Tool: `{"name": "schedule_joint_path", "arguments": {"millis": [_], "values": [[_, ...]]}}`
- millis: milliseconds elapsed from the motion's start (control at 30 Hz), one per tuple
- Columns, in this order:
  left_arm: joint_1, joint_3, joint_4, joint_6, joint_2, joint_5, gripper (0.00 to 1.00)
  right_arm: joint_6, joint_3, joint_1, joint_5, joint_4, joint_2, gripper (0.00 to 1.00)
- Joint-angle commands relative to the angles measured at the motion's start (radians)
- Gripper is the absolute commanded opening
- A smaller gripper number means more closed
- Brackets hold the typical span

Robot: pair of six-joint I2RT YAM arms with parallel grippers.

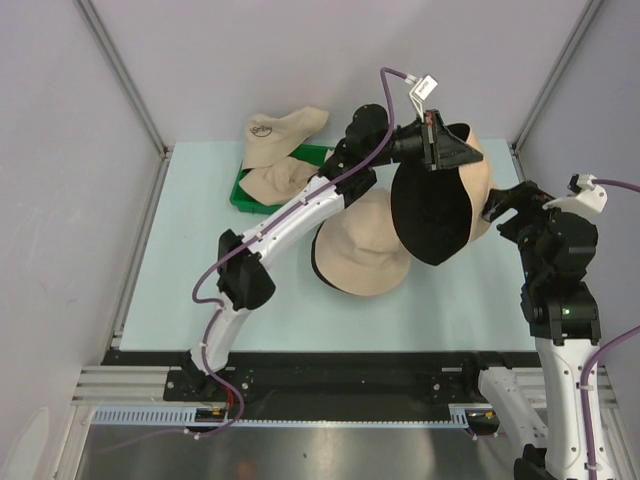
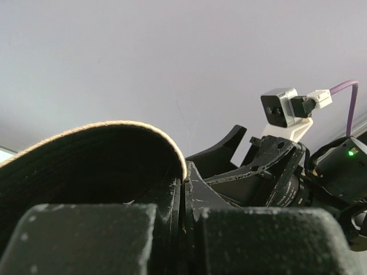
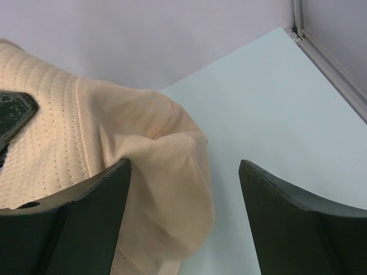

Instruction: Stack the hats

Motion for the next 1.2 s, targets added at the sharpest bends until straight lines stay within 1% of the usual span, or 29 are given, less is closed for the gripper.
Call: {"name": "schedule_joint_path", "arguments": {"millis": [0,267,400,467,533,567,633,667,700,733,767,800,867,900,967,1000,1100,1167], "values": [[-0.008,0.113,0.096,-0.046,0.021,0.032,0.00,-0.006,0.051,0.000,0.009,0.034,-0.003,0.81],[-0.052,0.128,0.200,-0.099,0.057,0.047,0.00,-0.030,0.077,0.000,0.036,0.030,-0.005,0.81],[-0.060,0.128,0.200,-0.096,0.066,0.053,0.00,-0.038,0.074,0.000,0.041,0.018,-0.014,0.81],[-0.049,0.123,0.170,-0.078,0.057,0.050,0.01,-0.033,0.071,0.001,0.042,0.013,-0.020,0.81],[-0.034,0.085,0.148,-0.044,0.035,0.050,0.00,-0.030,0.069,0.000,0.041,0.011,-0.023,0.81],[-0.010,0.058,0.138,-0.037,0.000,0.050,0.00,-0.030,0.068,0.000,0.041,0.010,-0.026,0.81],[0.020,-0.060,0.138,-0.018,-0.055,0.053,0.00,-0.029,0.066,0.000,0.042,0.008,-0.029,0.81],[0.049,-0.108,0.133,-0.009,-0.122,0.055,0.00,-0.030,0.062,0.000,0.044,0.008,-0.036,0.81],[0.064,-0.214,0.131,0.017,-0.159,0.050,0.00,-0.027,0.060,0.000,0.045,0.011,-0.036,0.81],[0.076,-0.272,0.130,0.032,-0.194,0.038,0.00,-0.029,0.057,0.000,0.044,0.008,-0.037,0.81],[0.102,-0.329,0.121,0.048,-0.275,0.030,0.00,-0.026,0.051,0.000,0.042,0.011,-0.039,0.81],[0.115,-0.441,0.116,0.081,-0.311,0.026,0.00,-0.024,0.048,0.000,0.039,0.013,-0.034,0.81],[0.150,-0.559,0.118,0.108,-0.385,0.021,0.00,-0.019,0.042,0.001,0.029,0.024,-0.034,0.81],[0.164,-0.670,0.121,0.124,-0.455,0.019,0.00,-0.016,0.037,0.000,0.026,0.028,-0.030,0.81],[0.205,-0.770,0.122,0.134,-0.517,0.015,0.00,-0.013,0.032,0.000,0.015,0.037,-0.028,0.81],[0.216,-0.847,0.115,0.149,-0.579,0.007,0.00,-0.013,0.029,0.000,0.012,0.037,-0.023,0.81],[0.254,-0.942,0.067,0.198,-0.659,-0.022,0.00,-0.009,0.022,0.003,0.007,0.044,-0.022,0.81],[0.270,-0.978,0.039,0.217,-0.719,-0.042,0.00,-0.007,0.016,0.001,-0.004,0.047,-0.019,0.81]]}}
